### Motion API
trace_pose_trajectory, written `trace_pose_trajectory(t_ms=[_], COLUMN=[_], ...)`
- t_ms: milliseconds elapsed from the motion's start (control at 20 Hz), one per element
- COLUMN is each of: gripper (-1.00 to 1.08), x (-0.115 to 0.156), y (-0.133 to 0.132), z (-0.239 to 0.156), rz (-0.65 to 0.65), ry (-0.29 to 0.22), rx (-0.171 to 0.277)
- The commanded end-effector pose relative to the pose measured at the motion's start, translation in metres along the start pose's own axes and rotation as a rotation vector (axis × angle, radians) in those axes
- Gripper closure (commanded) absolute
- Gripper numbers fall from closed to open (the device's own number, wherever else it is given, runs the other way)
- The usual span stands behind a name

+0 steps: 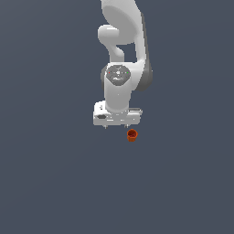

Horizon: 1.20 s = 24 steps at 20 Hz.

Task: Pick up the object and move it to a goal position.

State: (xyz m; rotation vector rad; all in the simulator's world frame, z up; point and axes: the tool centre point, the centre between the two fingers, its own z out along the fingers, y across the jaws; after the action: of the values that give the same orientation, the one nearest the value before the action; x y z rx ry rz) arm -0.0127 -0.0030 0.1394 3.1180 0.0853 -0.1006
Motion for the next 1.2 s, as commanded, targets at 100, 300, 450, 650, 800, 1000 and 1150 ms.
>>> trace_pose_trajectory(t_ms=[100, 300, 450, 650, 800, 1000, 1150], gripper=[-0.92, -0.92, -0.92, -0.92, -0.92, -0.92, -0.92], x=[0.0, 0.0, 0.001, 0.002, 0.002, 0.003, 0.003], y=[0.0, -0.003, -0.007, -0.014, -0.021, -0.032, -0.041], z=[0.0, 0.002, 0.004, 0.008, 0.012, 0.018, 0.023], rz=[0.001, 0.022, 0.051, 0.104, 0.156, 0.241, 0.311], ry=[0.0, 0.002, 0.005, 0.01, 0.014, 0.022, 0.027], rx=[0.0, 0.001, 0.003, 0.005, 0.008, 0.012, 0.016])
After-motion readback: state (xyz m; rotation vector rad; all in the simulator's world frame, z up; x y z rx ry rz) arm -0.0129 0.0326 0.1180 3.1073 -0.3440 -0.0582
